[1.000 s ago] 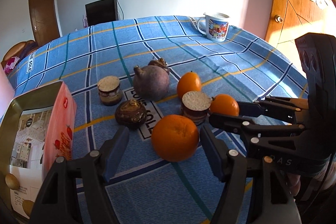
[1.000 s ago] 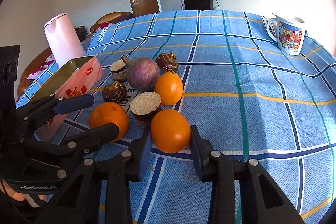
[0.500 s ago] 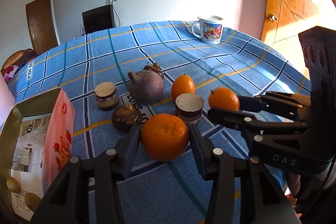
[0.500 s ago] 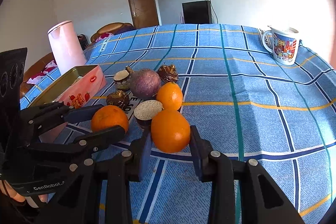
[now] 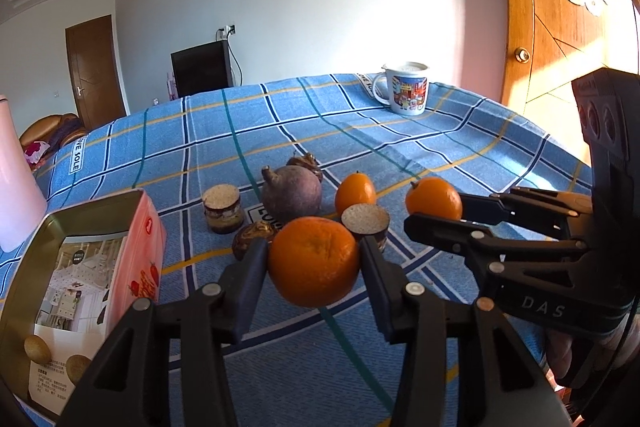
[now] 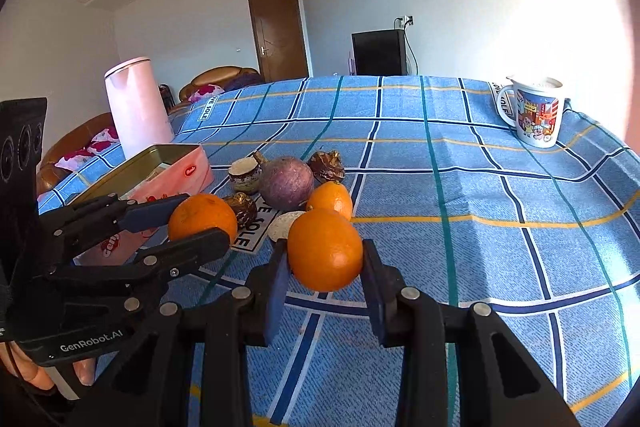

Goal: Organize fruits
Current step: 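Lift both held oranges and carry them over the pink tin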

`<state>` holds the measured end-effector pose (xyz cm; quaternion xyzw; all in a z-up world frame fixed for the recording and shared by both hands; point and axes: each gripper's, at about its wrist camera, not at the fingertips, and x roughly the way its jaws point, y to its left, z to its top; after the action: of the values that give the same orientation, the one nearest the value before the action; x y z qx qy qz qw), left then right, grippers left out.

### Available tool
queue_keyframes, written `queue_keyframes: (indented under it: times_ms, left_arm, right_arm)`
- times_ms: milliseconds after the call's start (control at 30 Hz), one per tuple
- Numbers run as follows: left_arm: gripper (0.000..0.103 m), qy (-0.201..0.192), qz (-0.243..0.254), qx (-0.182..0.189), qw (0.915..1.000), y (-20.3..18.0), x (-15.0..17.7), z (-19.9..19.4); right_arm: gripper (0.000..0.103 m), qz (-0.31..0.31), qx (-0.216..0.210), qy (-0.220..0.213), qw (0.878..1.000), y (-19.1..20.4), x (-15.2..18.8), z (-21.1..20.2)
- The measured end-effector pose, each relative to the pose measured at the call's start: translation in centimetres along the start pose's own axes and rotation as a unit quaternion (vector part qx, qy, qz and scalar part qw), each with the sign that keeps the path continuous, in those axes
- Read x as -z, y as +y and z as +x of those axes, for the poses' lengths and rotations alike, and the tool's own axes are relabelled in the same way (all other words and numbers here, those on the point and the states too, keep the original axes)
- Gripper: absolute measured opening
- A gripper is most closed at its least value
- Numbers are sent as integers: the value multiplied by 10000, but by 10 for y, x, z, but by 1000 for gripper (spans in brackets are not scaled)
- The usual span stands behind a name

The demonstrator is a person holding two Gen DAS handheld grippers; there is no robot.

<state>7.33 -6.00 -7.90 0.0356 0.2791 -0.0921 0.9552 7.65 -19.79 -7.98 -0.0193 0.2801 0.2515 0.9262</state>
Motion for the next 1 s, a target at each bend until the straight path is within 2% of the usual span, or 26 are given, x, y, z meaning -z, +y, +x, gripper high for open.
queue_keyframes:
  times_ms: [1000]
  left_arm:
    - [49,-890,67,-286,9956,-4,7,-28]
  right_arm:
    - [36,-344,33,-914,9952,11,8,-26]
